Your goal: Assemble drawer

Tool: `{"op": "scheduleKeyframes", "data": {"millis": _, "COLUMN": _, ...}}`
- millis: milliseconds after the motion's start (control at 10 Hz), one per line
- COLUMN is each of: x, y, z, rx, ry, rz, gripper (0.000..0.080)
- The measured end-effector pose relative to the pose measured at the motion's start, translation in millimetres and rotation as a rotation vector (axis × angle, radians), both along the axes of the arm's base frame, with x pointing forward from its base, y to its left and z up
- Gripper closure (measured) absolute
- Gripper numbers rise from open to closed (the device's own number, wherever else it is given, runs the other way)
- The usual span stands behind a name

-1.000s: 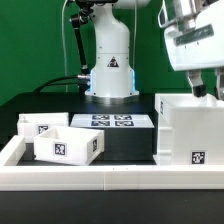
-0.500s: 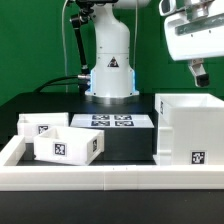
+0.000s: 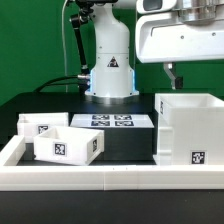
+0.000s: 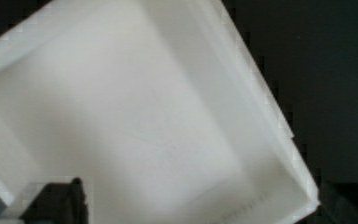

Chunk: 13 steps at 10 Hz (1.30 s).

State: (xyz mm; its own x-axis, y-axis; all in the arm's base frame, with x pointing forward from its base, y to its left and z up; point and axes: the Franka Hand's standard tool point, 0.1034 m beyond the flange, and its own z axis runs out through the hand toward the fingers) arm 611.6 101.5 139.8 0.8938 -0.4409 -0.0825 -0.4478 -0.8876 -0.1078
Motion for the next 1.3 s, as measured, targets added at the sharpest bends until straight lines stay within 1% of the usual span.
{"op": "scheduleKeyframes", "data": {"millis": 200, "x": 0.3, "y": -1.8, "z": -0.5, "rx": 0.003, "ry": -0.021, "rz": 0.150, "gripper": 0.0150}}
{"op": "scheduleKeyframes", "data": {"millis": 300, "x": 0.3, "y": -9.5, "z": -0.5, "rx": 0.010, "ry": -0.040, "rz": 0.220, "gripper": 0.0150}}
{"op": "scheduleKeyframes", "data": {"millis": 400, "x": -3.0, "y": -33.2, "z": -0.6, "rx": 0.011, "ry": -0.058, "rz": 0.238, "gripper": 0.0150}}
{"op": "scheduleKeyframes", "data": {"millis": 500, "x": -11.2, "y": -62.7, "z": -1.9, "rx": 0.002, "ry": -0.055, "rz": 0.265, "gripper": 0.0150}}
{"op": "scheduleKeyframes", "data": {"millis": 600, "x": -15.8, "y": -85.4, "z": -4.0, "rx": -0.008, "ry": -0.071, "rz": 0.296, "gripper": 0.0150}}
{"op": "scheduleKeyframes", "data": {"millis": 700, "x": -23.9, "y": -112.8, "z": -8.5, "rx": -0.022, "ry": -0.081, "rz": 0.312, "gripper": 0.0150}}
{"op": "scheduleKeyframes", "data": {"millis": 800, "x": -32.9, "y": -134.2, "z": -13.4, "rx": -0.034, "ry": -0.088, "rz": 0.317, "gripper": 0.0150}}
{"op": "scheduleKeyframes", "data": {"millis": 900, "x": -39.9, "y": -147.9, "z": -17.7, "rx": -0.034, "ry": -0.081, "rz": 0.314, "gripper": 0.0150}}
{"op": "scheduleKeyframes", "data": {"millis": 1000, "x": -42.8, "y": -158.1, "z": -21.2, "rx": -0.026, "ry": -0.083, "rz": 0.341, "gripper": 0.0150}}
{"op": "scheduleKeyframes", "data": {"millis": 1300, "x": -42.6, "y": -155.3, "z": -21.7, "rx": -0.026, "ry": -0.080, "rz": 0.332, "gripper": 0.0150}}
